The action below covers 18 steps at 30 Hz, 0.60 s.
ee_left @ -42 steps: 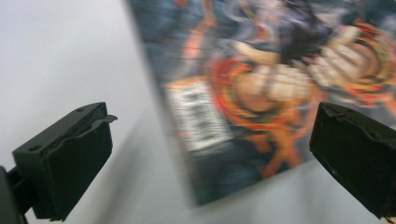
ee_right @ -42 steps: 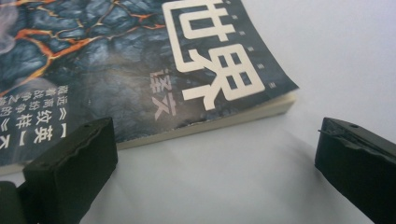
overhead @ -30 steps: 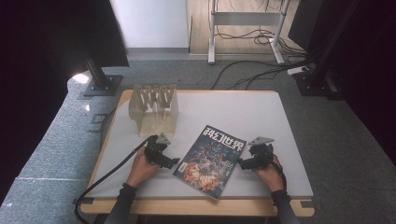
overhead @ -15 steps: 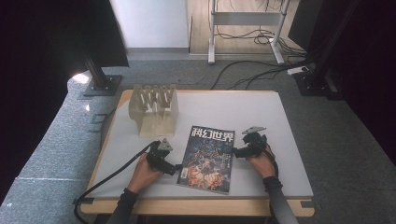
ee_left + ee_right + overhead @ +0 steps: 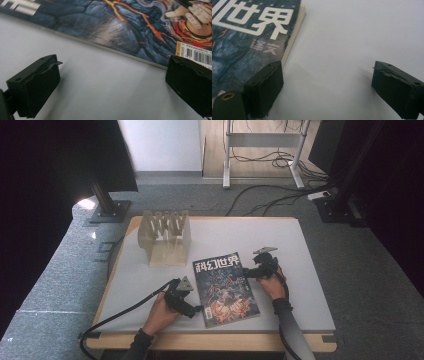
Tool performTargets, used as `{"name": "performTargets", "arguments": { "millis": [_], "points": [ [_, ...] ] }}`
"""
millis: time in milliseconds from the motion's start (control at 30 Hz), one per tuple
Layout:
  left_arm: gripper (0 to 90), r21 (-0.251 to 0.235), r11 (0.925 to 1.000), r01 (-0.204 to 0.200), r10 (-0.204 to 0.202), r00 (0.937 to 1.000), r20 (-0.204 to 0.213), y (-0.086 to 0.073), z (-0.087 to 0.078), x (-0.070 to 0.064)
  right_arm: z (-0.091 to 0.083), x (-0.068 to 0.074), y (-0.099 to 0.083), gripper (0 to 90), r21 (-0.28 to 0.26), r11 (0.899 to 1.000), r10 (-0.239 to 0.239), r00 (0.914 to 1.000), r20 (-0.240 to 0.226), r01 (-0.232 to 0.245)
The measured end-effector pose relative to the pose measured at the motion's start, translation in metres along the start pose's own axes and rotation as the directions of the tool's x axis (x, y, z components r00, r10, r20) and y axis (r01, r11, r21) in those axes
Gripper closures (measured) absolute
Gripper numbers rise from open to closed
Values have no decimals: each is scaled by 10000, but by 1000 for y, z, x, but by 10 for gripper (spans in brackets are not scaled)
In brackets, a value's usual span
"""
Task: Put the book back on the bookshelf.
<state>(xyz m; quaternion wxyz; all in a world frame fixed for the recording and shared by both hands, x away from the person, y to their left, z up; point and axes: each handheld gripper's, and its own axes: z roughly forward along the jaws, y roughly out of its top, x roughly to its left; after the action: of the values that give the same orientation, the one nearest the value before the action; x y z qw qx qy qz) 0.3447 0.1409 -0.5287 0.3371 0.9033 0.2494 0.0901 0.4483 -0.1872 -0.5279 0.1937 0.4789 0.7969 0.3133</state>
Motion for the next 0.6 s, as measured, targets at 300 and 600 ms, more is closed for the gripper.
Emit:
{"name": "performTargets", "arguments": {
  "millis": [300,600],
  "points": [
    [0,-81,9988,490,-491,9987,-118,1,0,17,-10,-1,7,123,78,9996,-282,9979,-585,287],
    [0,-21,9977,683,-683,9963,-523,4,4,21,-19,16,5,132,221,9994,313,9717,-2343,-268]
  ]
}}
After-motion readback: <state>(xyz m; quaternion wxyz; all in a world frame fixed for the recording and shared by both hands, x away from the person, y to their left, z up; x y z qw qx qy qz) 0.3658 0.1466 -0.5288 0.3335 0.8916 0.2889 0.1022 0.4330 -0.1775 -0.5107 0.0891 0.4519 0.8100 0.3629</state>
